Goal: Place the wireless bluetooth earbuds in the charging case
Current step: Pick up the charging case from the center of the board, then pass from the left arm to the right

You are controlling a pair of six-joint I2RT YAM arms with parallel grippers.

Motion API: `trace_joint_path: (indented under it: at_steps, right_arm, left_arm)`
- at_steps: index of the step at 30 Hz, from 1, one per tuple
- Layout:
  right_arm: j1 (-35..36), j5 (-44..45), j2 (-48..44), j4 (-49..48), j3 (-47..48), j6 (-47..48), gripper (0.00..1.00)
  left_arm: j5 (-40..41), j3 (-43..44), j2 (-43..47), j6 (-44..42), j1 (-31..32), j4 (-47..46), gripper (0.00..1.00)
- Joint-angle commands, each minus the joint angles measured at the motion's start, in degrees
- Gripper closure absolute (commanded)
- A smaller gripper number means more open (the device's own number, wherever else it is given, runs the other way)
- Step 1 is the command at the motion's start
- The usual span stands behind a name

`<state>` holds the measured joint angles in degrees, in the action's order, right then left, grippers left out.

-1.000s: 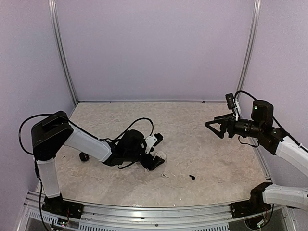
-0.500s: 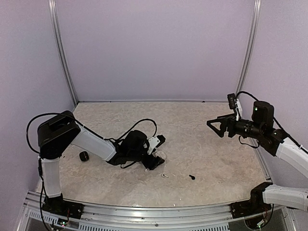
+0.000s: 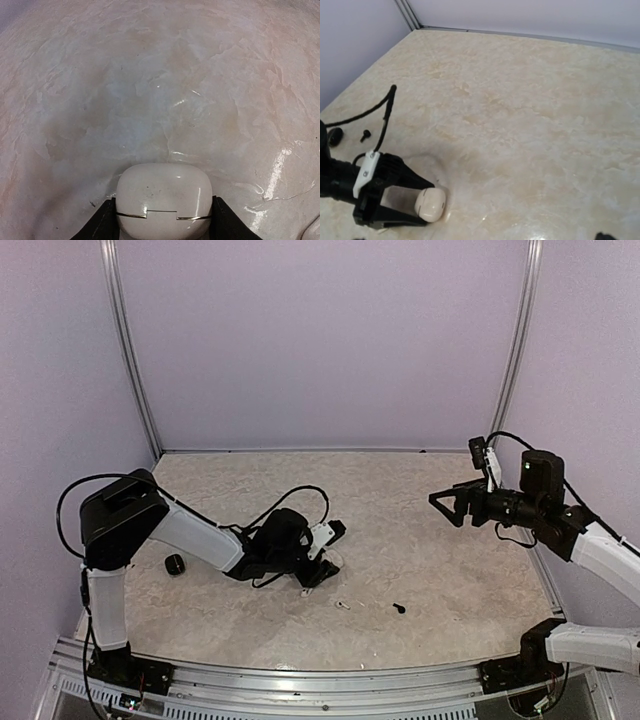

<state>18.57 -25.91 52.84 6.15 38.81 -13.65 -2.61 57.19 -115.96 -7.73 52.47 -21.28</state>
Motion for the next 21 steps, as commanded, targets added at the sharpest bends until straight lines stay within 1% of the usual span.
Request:
trace_joint_path:
  at_steps: [1,7,13,17,21]
  right_arm:
    - [-0.5,-0.9,-0.8,0.2,0.6,4.5,0.0]
    - [1.4,0.2,0.0,-1.5,-0.8,9.0,0.01]
    - [8.1,4.4,1.2,-1.9,-0.8,14.9,0.01]
    - [9.8,1.2,0.9,-5.6,-2.2,16.9,0.01]
    - [11.7,-0.2,0.5,-6.1,-2.1,20.9,0.03]
  left_arm:
    - [-0.5,2.0,1.5,1.9,-0.4,2.3,0.47]
    - [-2.7,4.8,5.5,5.8,-0.4,8.8,0.52]
    - [-6.4,7.9,8.8,11.5,-0.9,17.6,0.55]
    - [-10.2,9.7,11.9,15.2,-1.2,24.2,0.55]
    - [-15.9,11.8,15.3,19.6,-2.5,30.3,0.55]
